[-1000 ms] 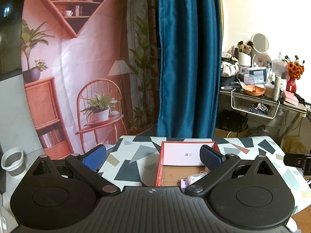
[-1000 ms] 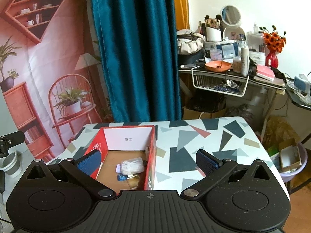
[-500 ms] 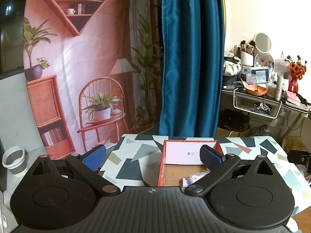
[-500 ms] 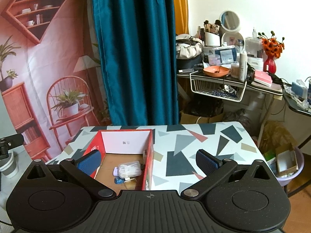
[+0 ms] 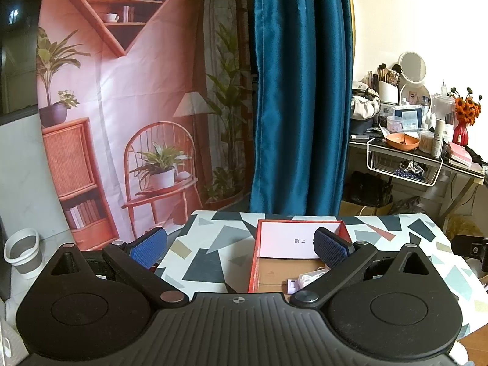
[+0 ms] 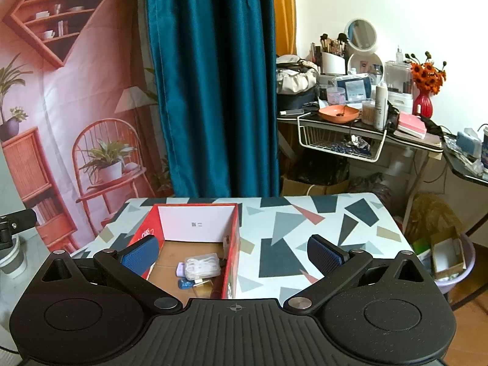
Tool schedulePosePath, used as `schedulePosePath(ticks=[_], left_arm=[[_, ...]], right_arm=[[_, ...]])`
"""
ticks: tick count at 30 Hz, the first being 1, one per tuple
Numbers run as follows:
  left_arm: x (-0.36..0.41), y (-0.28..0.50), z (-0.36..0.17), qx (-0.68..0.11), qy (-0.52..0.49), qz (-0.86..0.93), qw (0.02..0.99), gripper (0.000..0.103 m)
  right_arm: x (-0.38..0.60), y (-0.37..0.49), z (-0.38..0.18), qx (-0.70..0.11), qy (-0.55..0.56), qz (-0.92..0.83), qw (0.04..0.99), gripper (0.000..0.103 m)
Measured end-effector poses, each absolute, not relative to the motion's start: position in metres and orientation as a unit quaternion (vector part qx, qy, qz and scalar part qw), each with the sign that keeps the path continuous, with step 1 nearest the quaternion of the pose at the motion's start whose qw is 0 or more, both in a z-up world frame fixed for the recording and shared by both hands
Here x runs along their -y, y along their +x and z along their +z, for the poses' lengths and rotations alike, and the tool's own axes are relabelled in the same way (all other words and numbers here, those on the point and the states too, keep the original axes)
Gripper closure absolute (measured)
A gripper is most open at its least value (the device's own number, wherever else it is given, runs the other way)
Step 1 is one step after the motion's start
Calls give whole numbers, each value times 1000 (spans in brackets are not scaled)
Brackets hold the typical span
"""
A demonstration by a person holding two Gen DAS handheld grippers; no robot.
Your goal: Organize rigid objects
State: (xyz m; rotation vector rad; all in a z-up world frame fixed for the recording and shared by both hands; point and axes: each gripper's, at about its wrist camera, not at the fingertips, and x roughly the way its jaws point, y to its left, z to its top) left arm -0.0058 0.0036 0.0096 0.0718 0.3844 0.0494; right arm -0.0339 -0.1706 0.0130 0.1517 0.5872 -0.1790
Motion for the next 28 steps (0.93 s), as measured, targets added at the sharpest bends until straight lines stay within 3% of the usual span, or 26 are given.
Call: schedulePosePath(ticks=[28], left_arm=[[-3,-4,8,-190,41,26,980,0]], right_arm=[[171,-33,12,-293,72,-89,949,0]])
